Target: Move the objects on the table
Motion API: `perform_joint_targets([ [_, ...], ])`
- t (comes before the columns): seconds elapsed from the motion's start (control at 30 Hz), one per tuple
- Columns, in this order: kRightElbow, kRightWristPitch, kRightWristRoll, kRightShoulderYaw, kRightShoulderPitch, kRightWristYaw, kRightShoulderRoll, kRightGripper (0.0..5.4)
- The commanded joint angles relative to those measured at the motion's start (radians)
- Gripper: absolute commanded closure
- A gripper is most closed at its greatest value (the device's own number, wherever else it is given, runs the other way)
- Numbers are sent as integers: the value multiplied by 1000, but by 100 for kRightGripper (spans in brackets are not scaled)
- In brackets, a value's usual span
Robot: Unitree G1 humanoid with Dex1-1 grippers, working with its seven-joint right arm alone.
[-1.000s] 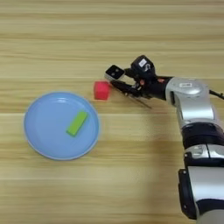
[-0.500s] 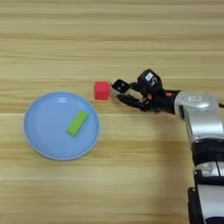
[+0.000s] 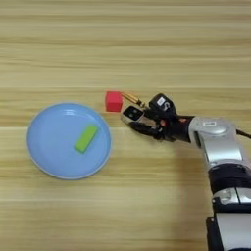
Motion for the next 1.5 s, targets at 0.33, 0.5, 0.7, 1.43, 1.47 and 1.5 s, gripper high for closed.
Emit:
perform_joint_targets([
  [0.33, 79, -87, -10, 15, -88, -40, -8, 292],
  [0.5, 90, -96, -4, 14, -92, -38, -3, 255],
  [0.7, 75, -93, 9, 8, -95, -35, -2, 200],
  [1.43, -199, -75, 199, -111, -78, 6, 28, 4],
  [1.47, -220, -73, 215, -115, -71, 16, 29, 4],
  [1.5, -243, -67, 233, -120, -64, 28, 31, 4],
])
